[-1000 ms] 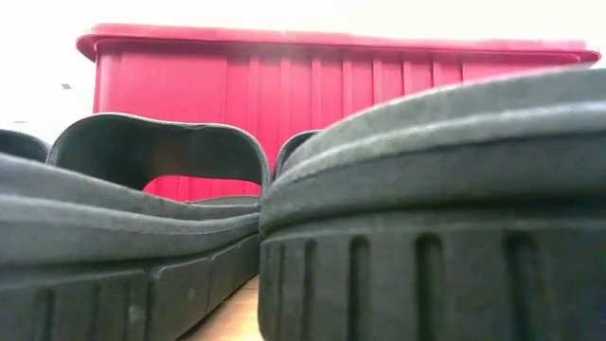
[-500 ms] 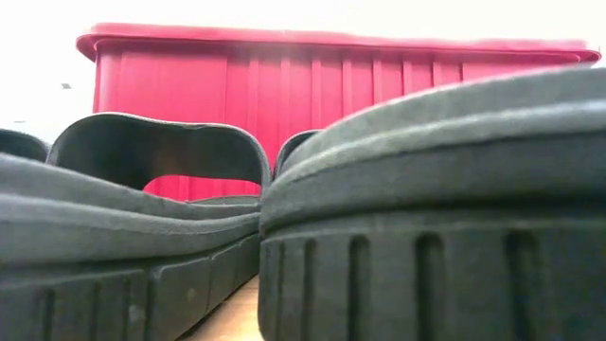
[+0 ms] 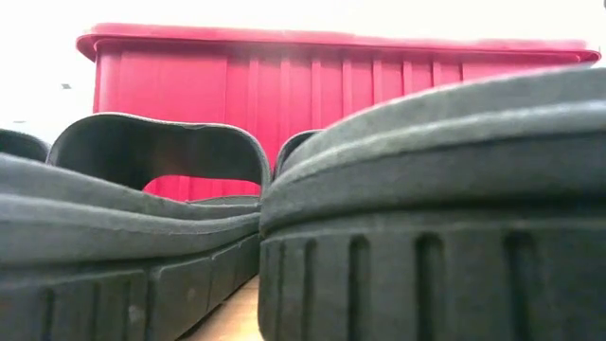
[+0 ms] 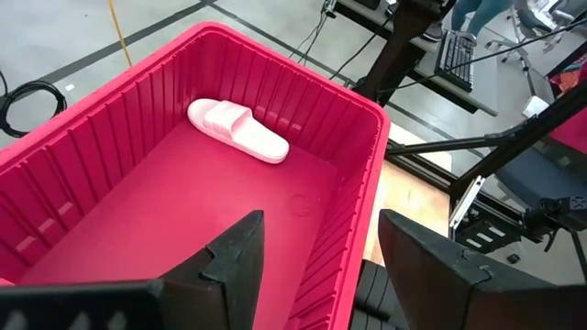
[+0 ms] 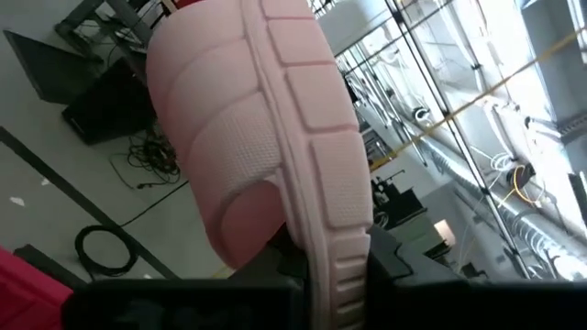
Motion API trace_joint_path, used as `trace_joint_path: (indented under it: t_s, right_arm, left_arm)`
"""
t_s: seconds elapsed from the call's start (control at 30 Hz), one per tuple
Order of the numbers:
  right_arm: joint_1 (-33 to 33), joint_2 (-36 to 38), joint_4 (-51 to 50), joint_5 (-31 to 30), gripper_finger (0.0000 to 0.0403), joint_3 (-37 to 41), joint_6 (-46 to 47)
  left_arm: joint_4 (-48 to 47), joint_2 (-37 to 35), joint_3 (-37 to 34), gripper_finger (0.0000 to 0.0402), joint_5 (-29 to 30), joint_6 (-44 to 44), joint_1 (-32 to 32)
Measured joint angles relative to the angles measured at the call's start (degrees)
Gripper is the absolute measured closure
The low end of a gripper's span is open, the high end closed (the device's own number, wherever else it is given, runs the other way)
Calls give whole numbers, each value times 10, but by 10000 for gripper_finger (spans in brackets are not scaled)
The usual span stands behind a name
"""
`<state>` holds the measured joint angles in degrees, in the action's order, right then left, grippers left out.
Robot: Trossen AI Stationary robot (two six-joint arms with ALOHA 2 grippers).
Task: Pick and place slides into bin
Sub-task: Stack the pink slide on top of the pink slide in the red bin
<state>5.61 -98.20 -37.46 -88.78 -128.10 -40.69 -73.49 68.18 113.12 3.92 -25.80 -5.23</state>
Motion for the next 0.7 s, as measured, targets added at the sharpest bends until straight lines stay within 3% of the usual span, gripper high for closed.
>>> trace_joint_path:
  t_s: [0.17,0.43,0.6,0.7]
  right_arm:
    - [0,48,-60,5,374,96,122]
    - [-5,144,-62,56,374,314,283]
    - [5,179,-127,121,374,397,434]
    - [34,175,-283,250,374,405,631]
  left_arm:
    - [0,0,0,195,0,2,0]
    - [0,0,0,195,-6,4,0]
    - [0,0,0,195,-6,5,0]
    - [0,0,0,195,-5,4,0]
